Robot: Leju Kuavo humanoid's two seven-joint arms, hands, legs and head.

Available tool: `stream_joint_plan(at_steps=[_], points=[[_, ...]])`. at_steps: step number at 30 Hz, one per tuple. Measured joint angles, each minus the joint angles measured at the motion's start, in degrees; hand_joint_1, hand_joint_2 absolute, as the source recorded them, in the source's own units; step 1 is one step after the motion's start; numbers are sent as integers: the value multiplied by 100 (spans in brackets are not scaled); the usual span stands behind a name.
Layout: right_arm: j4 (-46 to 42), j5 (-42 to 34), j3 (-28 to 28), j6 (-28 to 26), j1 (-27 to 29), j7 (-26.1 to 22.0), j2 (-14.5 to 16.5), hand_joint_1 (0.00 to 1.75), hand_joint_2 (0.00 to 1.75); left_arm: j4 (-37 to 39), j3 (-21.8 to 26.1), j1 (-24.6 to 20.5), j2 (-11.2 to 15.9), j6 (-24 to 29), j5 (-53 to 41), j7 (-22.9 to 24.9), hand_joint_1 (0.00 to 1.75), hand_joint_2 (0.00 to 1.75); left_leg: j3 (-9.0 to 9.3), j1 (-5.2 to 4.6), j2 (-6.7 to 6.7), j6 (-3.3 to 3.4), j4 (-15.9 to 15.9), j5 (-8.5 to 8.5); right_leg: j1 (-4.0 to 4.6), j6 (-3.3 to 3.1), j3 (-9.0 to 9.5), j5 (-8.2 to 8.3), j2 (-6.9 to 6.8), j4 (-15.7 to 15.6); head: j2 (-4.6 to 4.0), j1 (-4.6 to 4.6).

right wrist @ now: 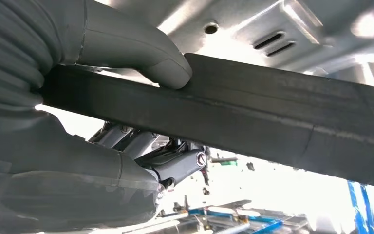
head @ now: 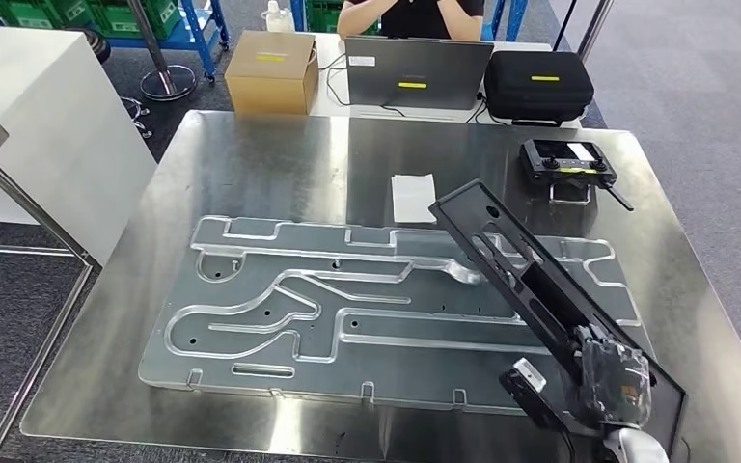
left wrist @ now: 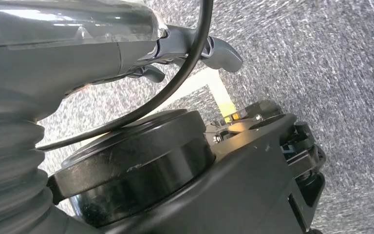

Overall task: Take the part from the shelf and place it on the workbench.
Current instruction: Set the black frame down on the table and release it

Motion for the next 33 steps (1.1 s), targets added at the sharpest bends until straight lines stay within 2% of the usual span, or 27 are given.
stream_joint_plan(at_steps=[3,8,12,14,16,19,23,26,30,33], points=[[800,138,272,140,-726,212,-14,175,175,0,-44,-11,27,-28,-59,-8,0,175,-16,3,78,-14,-7,4,25,-23,-21,34,83,4,1,-1],[2121,387,838,389,-1965,475,33,175,175,0,-142,-35,63,-148,-171,-31,0,175,5,26,285,-57,-45,-13,70,-60,-59,108,330,6,1,1],[3037,391,1268,566,-2846,443,194,175,175,0,-183,-62,82,-238,-214,3,0,175,54,71,316,-84,-84,-41,67,-73,-76,137,412,4,1,2],[3414,336,1521,653,-3271,343,324,175,175,0,-203,-90,87,-289,-226,6,0,175,82,85,300,-91,-93,-37,67,-82,-88,156,405,4,0,1],[3703,254,1719,710,-3642,243,473,175,175,0,-218,-115,90,-321,-234,-26,0,175,81,86,238,-91,-96,36,65,-85,-115,201,363,7,-1,-8],[3997,142,1897,730,-4037,153,651,175,175,0,-243,-112,101,-327,-222,-81,0,175,11,85,69,-80,-101,173,54,-88,-186,245,196,15,1,-14],[4098,-198,2063,627,-4207,-92,780,175,175,0,-247,-54,109,-318,-175,-138,0,175,-61,88,-107,-84,-107,206,50,-89,-214,228,26,18,1,-13],[3819,-566,2223,703,-4338,-124,800,175,175,0,-244,-40,113,-312,-139,-142,0,175,-97,80,-127,-85,-111,205,51,-96,-241,218,10,23,0,-13],[3429,-809,2484,1166,-4845,133,801,175,175,0,-243,-43,117,-316,-137,-138,0,175,-113,77,-118,-88,-121,203,49,-106,-269,210,26,24,0,-14],[3431,-945,2686,1229,-5068,266,808,175,175,0,-242,-44,117,-336,-140,-146,0,175,-116,78,-131,-90,-122,201,48,-110,-266,200,4,24,-1,-13]])
